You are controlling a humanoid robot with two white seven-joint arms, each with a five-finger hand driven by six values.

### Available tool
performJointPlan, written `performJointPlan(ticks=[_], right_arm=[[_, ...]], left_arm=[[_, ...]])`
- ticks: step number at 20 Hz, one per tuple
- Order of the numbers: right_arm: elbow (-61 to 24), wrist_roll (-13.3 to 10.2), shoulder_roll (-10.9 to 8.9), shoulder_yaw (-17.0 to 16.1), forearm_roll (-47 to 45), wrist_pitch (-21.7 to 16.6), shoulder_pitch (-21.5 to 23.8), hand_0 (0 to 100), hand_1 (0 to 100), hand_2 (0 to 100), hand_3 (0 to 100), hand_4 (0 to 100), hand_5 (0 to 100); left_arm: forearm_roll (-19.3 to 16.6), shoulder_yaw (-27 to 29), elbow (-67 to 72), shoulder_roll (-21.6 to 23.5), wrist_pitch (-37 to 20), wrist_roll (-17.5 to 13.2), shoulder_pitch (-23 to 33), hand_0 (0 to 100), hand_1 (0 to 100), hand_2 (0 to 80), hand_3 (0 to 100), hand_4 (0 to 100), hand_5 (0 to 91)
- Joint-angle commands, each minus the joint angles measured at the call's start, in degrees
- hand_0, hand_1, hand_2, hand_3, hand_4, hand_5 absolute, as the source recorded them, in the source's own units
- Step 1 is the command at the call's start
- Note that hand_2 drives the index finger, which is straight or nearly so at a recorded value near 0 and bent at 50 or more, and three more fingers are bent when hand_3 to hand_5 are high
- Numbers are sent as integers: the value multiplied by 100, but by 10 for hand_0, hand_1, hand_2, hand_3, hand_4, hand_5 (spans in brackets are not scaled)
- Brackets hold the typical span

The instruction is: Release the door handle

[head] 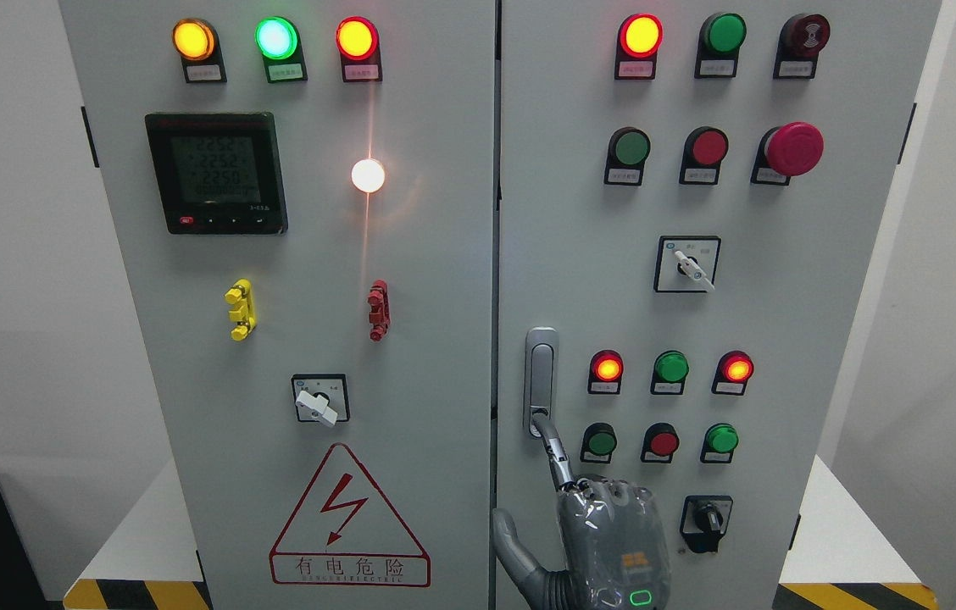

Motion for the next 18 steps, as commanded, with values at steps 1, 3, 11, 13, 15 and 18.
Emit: performJointPlan(ticks=[1, 3, 11, 13, 15, 18], right_arm=[[316, -4, 3, 73, 232, 135, -137, 456, 311, 0, 1000, 1000, 1000], [325, -4, 3, 117, 276, 152, -137, 456, 311, 0, 1000, 1000, 1000], [430, -4, 3, 135, 399, 161, -137, 457, 311, 0, 1000, 1000, 1000], [448, -4, 3, 126, 470, 170, -154, 457, 312, 0, 1000, 1000, 1000], [474, -4, 3, 126, 479, 196, -163, 457, 312, 0, 1000, 1000, 1000], [518, 4, 3, 126, 479, 319, -216, 457, 313, 0, 1000, 1000, 1000]], left_arm=[[0, 0, 0, 0, -3, 0, 53, 120, 556, 0, 0, 0, 0], [0, 0, 0, 0, 6, 0, 53, 120, 556, 0, 0, 0, 0], [0, 0, 0, 0, -3, 0, 53, 120, 556, 0, 0, 0, 0], [0, 0, 0, 0, 6, 0, 53, 120, 556, 0, 0, 0, 0], [0, 0, 0, 0, -3, 0, 53, 120, 556, 0, 0, 0, 0], [0, 0, 0, 0, 6, 0, 44, 120, 556, 0, 0, 0, 0]])
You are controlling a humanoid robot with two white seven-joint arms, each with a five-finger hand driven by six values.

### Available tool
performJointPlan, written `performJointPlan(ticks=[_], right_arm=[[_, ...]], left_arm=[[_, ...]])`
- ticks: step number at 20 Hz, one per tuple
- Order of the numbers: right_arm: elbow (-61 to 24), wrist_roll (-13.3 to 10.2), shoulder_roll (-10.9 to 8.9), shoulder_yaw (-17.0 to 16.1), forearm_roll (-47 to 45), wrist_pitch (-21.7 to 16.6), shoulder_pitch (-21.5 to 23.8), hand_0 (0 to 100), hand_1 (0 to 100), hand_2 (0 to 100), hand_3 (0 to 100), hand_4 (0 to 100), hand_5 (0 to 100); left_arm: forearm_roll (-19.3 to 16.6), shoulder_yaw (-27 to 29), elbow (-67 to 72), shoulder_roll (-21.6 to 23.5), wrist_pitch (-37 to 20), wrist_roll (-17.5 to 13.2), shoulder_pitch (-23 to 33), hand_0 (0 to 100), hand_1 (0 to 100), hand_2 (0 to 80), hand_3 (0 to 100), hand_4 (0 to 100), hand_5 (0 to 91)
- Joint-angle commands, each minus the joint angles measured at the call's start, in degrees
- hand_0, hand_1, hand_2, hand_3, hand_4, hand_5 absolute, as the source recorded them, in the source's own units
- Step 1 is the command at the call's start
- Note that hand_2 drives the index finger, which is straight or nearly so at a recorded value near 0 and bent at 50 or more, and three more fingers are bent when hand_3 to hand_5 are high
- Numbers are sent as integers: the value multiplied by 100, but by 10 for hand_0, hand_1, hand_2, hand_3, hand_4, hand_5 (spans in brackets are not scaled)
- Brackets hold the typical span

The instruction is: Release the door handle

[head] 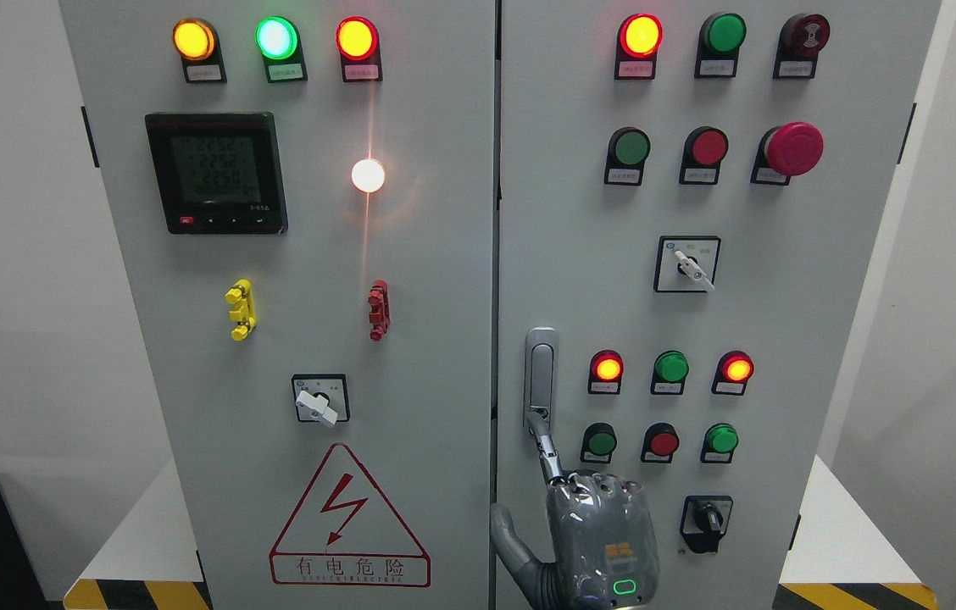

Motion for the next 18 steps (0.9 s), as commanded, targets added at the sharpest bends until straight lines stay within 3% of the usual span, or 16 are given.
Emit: performJointPlan(ticks=[1, 18], right_arm=[[192, 6, 0, 24, 55, 62, -82, 457, 314, 0, 1000, 1000, 1000], [297, 6, 9, -2, 55, 176, -179, 457, 318, 2, 1000, 1000, 1000]], left_arm=[[0, 0, 0, 0, -2, 0, 44, 120, 556, 0, 0, 0, 0], [0, 0, 0, 0, 6, 0, 53, 120, 556, 0, 0, 0, 0]])
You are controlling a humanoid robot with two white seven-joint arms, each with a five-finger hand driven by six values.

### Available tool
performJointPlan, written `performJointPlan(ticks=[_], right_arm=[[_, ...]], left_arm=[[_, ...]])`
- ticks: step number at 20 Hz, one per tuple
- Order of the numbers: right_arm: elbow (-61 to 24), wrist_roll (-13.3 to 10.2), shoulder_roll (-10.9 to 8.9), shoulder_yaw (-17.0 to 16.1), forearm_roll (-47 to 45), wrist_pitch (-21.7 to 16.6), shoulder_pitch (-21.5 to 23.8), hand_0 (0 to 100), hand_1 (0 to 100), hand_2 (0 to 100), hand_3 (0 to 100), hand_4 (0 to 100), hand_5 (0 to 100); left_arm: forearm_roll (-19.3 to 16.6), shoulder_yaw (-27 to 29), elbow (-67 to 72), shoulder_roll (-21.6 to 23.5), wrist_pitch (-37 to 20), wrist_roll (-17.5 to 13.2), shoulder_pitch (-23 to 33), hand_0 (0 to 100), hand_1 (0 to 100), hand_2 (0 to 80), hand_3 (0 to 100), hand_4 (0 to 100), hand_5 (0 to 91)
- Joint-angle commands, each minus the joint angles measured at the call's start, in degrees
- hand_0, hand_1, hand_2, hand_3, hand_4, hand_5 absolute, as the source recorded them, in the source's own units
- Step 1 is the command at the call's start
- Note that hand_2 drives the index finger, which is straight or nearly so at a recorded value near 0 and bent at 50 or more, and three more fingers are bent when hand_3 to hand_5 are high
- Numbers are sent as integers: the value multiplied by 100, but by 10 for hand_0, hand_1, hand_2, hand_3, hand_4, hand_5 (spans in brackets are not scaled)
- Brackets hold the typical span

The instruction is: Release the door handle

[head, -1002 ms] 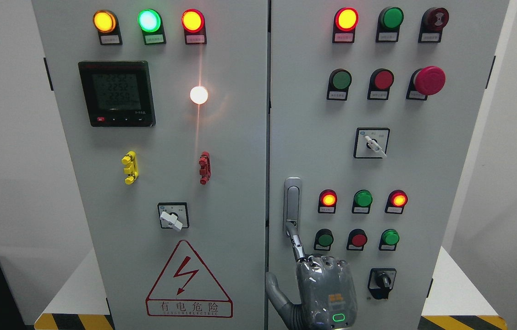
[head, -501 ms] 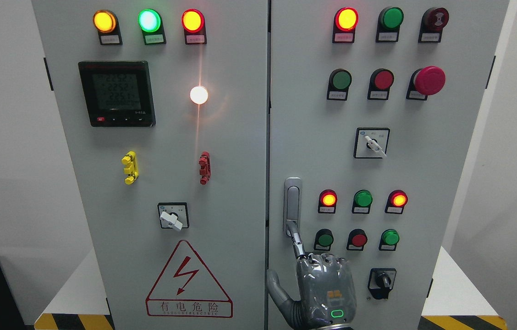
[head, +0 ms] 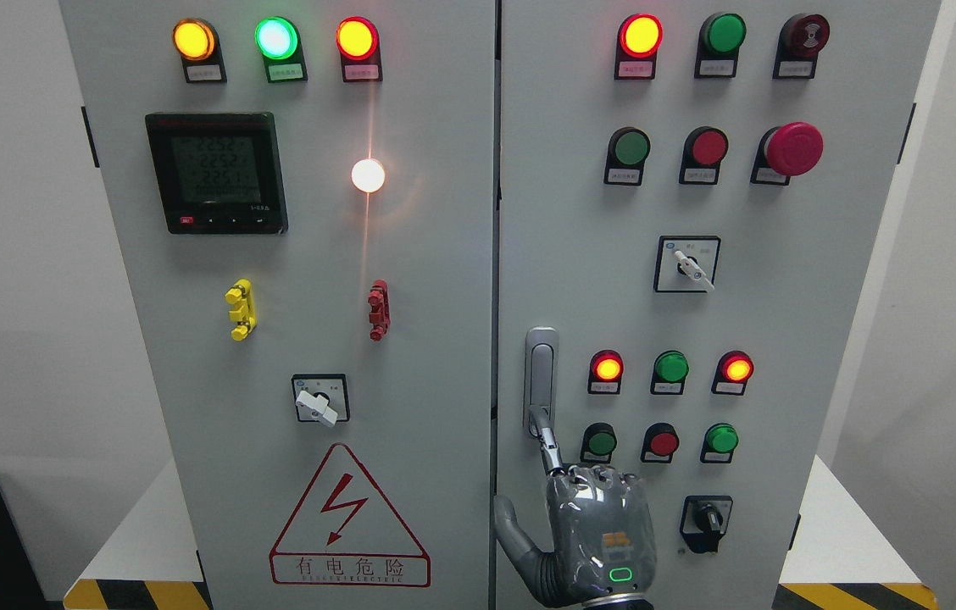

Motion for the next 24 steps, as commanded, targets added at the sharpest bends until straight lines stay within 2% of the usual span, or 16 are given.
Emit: performJointPlan(ticks=[1, 24], right_arm=[[67, 4, 4, -3, 2, 21, 13, 457, 318, 2, 1000, 1000, 1000], [120, 21, 4, -30, 2, 21, 30, 458, 318, 7, 1000, 1000, 1000]], left_arm=[[0, 0, 0, 0, 19, 0, 44, 120, 556, 0, 0, 0, 0], [0, 0, 0, 0, 19, 0, 44, 120, 556, 0, 0, 0, 0]])
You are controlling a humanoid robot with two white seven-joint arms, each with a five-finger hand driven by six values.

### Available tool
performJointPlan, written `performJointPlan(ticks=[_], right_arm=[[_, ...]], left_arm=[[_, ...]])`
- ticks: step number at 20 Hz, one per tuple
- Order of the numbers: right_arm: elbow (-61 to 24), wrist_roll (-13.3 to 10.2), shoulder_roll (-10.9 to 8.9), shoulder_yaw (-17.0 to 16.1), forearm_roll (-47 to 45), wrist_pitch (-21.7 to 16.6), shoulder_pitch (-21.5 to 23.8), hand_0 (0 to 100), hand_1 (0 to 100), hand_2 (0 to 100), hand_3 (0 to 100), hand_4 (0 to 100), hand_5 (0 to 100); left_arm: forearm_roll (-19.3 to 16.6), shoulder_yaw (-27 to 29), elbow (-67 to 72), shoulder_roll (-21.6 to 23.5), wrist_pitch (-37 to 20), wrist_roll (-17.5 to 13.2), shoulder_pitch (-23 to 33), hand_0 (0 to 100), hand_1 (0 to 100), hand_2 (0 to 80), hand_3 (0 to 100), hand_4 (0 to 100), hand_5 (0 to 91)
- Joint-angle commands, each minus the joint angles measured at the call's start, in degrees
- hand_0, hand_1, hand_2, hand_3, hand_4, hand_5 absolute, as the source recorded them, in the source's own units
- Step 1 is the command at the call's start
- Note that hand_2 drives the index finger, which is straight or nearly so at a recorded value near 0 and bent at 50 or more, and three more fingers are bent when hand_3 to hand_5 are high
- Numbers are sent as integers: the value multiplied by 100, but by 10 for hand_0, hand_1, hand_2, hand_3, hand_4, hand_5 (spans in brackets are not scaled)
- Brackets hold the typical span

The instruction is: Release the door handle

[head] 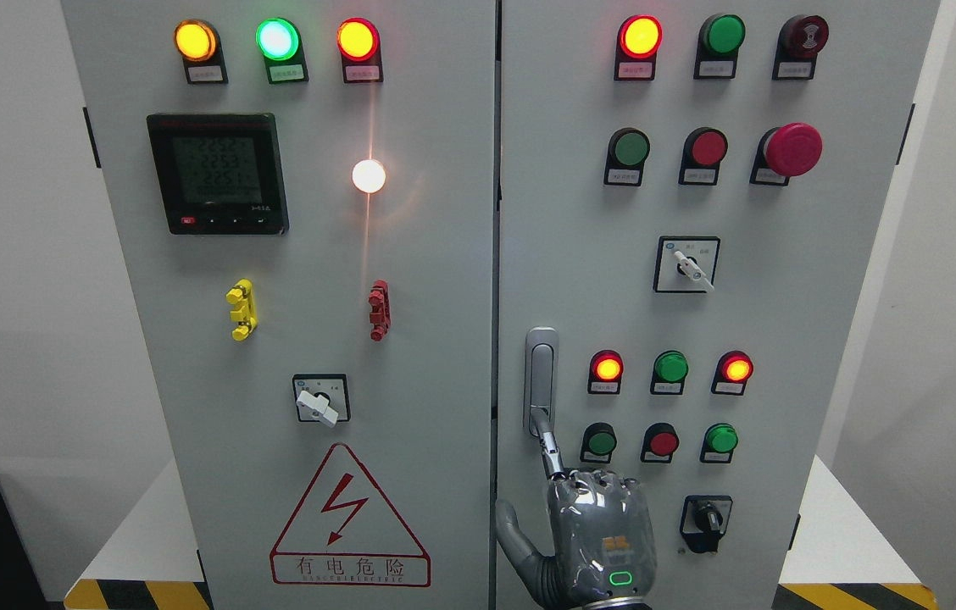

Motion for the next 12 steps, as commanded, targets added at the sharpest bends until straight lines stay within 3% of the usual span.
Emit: performJointPlan(ticks=[1, 12], right_arm=[[56, 23, 0, -14, 0, -1, 1, 458, 318, 8, 1000, 1000, 1000], [109, 41, 0, -5, 0, -1, 1, 459, 317, 13, 1000, 1000, 1000]], left_arm=[[0, 0, 0, 0, -4, 0, 44, 120, 556, 0, 0, 0, 0], [0, 0, 0, 0, 5, 0, 44, 120, 556, 0, 0, 0, 0]])
